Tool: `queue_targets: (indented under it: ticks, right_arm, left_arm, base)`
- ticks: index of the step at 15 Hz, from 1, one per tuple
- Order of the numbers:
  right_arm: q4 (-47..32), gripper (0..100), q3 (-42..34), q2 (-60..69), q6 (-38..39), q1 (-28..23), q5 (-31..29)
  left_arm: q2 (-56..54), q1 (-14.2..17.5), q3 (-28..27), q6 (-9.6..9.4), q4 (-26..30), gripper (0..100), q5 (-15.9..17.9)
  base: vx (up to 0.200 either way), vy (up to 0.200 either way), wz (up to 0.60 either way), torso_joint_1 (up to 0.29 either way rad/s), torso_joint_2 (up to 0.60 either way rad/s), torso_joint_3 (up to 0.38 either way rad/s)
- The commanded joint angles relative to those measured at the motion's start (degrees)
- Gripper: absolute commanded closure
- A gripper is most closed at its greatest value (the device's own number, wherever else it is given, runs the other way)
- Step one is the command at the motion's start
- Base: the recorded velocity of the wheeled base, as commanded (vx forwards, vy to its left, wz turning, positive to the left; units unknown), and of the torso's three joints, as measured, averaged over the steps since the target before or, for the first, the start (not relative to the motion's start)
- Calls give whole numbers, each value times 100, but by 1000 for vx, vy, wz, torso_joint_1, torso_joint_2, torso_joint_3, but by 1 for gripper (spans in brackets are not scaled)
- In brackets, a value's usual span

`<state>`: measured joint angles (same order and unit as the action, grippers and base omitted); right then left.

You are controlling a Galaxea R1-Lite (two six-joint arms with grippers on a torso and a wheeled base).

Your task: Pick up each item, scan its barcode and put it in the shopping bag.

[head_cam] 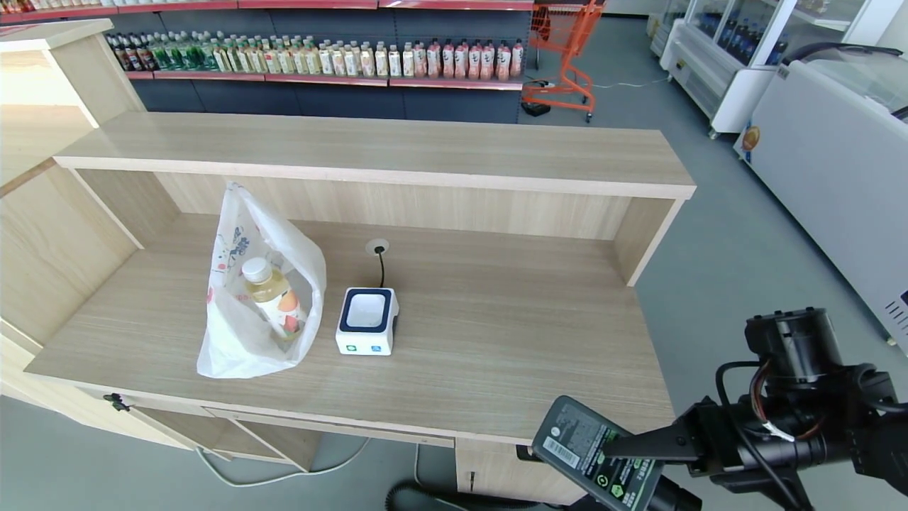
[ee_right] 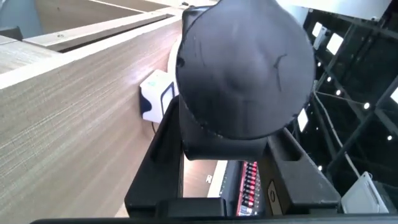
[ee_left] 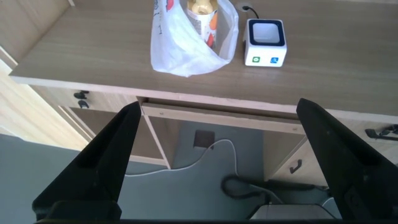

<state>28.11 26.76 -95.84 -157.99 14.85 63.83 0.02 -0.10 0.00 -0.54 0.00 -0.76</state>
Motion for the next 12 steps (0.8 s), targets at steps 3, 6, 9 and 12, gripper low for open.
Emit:
queue_targets:
  ticks: [3,6,9,12]
  right_arm:
    - [63,100,58,-13,-4,1,15]
    - [142,100,49,-13,-4,9,33]
    - [142,100,40,4,-4,1,33]
    - [133,100,31,39,5,-8,33]
  left_arm:
    - [-2,1,0,1,0,0,-4]
    - [-2,1,0,1,0,0,-4]
    - [-2,1,0,1,0,0,-4]
    - [-2,1,0,1,0,0,-4]
  base:
    - [0,0,0,0,0,0]
    - [0,0,0,0,0,0]
    - [0,0,0,0,0,0]
    - [0,0,0,0,0,0]
